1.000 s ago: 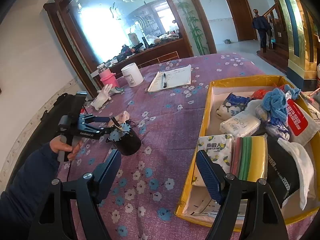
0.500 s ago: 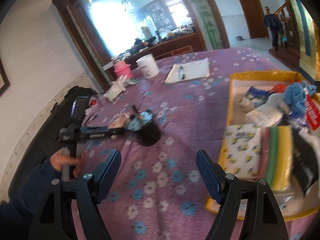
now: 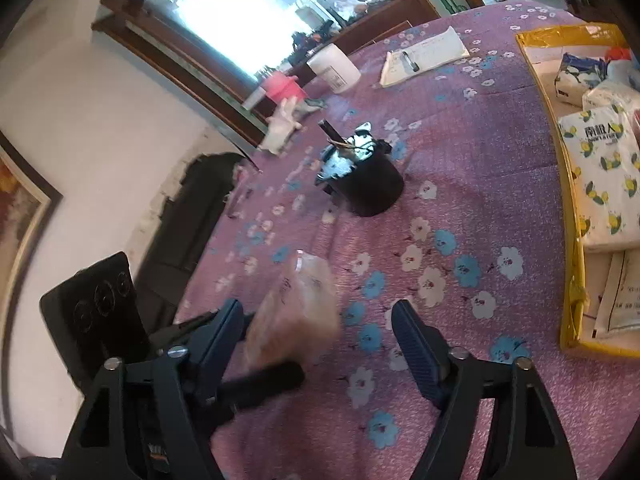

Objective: Organize soft objects

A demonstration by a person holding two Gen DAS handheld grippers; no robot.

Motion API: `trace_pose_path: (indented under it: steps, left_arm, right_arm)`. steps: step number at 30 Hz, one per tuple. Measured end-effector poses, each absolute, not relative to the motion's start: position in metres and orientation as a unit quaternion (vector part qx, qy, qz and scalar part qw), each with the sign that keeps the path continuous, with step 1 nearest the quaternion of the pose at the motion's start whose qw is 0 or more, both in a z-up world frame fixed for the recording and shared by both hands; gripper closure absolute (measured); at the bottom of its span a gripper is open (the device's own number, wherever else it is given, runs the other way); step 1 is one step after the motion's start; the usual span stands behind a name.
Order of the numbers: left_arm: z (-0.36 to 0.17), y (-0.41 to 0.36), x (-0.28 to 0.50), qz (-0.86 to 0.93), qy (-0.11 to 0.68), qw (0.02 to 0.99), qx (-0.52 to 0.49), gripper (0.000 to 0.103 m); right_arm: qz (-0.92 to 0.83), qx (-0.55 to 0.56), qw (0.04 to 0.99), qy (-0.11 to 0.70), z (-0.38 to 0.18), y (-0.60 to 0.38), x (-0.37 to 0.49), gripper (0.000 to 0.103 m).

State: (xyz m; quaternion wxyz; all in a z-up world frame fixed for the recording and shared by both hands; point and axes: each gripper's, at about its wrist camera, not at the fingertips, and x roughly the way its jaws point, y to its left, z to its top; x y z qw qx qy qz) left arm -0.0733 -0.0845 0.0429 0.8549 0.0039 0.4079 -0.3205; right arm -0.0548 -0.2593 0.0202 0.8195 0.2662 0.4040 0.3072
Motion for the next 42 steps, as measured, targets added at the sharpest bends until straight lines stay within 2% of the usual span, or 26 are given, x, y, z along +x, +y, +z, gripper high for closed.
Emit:
trace_pose_path:
  steps: [1,5,13,23,32,42]
  left_arm:
    - [0.045,-0.091,-0.074,-0.320,0.406,0.856,0.011,0.044]
    - [0.050,-0.112,-0.072,-0.325,0.407,0.853,0.025,0.042]
    - [0.069,-0.149,-0.063,-0.340,0.386,0.856,0.054,0.041]
    - [0.092,-0.238,-0.047,-0.380,0.358,0.848,0.094,0.041]
    - [0.075,-0.300,-0.014,-0.383,0.380,0.838,0.087,0.040]
    - [0.048,-0.325,0.008,-0.359,0.397,0.841,0.079,0.039]
  right_arm:
    - [0.306,0.260,0.820,0.408,0.022,-0.260,-0.056,0.069]
    - [0.288,0.236,0.847,0.379,0.038,-0.274,-0.068,0.074]
    - [0.269,0.254,0.867,0.335,0.056,-0.316,-0.078,0.075]
    - [0.205,0.297,0.890,0.277,0.077,-0.399,-0.087,0.075]
    - [0.142,0.310,0.899,0.275,0.073,-0.449,-0.068,0.076]
    - [0.101,0.338,0.890,0.288,0.051,-0.487,-0.043,0.078]
